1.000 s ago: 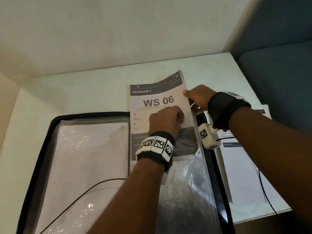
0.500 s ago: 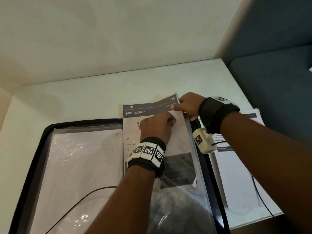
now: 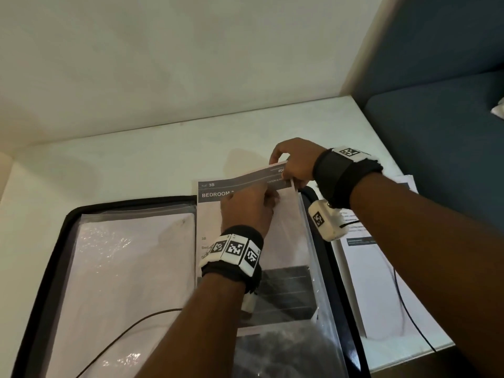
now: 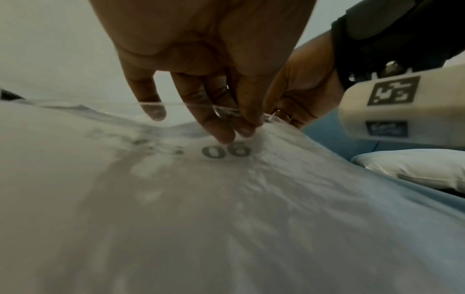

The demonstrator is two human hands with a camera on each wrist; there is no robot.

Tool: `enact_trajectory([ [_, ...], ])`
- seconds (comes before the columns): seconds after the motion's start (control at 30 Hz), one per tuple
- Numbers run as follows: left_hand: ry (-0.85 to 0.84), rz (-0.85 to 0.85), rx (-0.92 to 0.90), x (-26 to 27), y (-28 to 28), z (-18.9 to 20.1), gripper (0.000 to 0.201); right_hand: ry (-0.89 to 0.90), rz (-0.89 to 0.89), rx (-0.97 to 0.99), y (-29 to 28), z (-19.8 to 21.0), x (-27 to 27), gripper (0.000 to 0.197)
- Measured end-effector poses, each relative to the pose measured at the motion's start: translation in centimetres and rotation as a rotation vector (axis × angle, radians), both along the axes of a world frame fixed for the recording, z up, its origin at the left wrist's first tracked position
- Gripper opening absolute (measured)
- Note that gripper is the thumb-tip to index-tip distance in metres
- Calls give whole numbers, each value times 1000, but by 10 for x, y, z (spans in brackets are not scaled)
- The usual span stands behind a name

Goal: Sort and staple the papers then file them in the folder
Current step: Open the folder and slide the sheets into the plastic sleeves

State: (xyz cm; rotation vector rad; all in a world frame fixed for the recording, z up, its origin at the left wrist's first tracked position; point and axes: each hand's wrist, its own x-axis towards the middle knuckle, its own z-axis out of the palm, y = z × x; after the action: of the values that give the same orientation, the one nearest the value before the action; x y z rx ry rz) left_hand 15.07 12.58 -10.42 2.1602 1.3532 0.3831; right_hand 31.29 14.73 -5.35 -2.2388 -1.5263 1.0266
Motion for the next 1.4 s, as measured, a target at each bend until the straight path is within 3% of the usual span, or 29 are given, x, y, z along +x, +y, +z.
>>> enact_trajectory([
  [0.1, -47, -29, -37, 3, -1, 1, 8, -129, 43, 93, 0, -10, -5, 20],
  [0.23, 53, -65, -33, -6, 7, 4, 13, -98, 77, 90, -3, -12, -5, 27],
  [0.37, 80, -57, -90, -18, 17, 3, 13, -10, 64, 125, -4, 3, -1, 21],
  [0.57, 65, -24, 21, -12, 14, 10, 8, 21, 243, -61, -14, 4, -5, 14],
  [0.67, 57, -2, 33, -12, 11, 9, 8, 66, 246, -90, -19, 1, -4, 31],
  [0.83, 51, -99, -34, -14, 14, 6, 7, -175, 431, -64, -23, 2, -7, 19],
  [0.97, 101, -193, -38, -19, 16, -1, 3, -213, 450, 0, -21, -2, -6, 17],
  [1.1, 113, -221, 4, -22, 19, -5, 15, -162, 432, 13, -23, 4, -5, 15],
  [1.4, 209, -280, -11, -23, 15, 2, 17, -99, 457, -18, -23, 7, -6, 7],
])
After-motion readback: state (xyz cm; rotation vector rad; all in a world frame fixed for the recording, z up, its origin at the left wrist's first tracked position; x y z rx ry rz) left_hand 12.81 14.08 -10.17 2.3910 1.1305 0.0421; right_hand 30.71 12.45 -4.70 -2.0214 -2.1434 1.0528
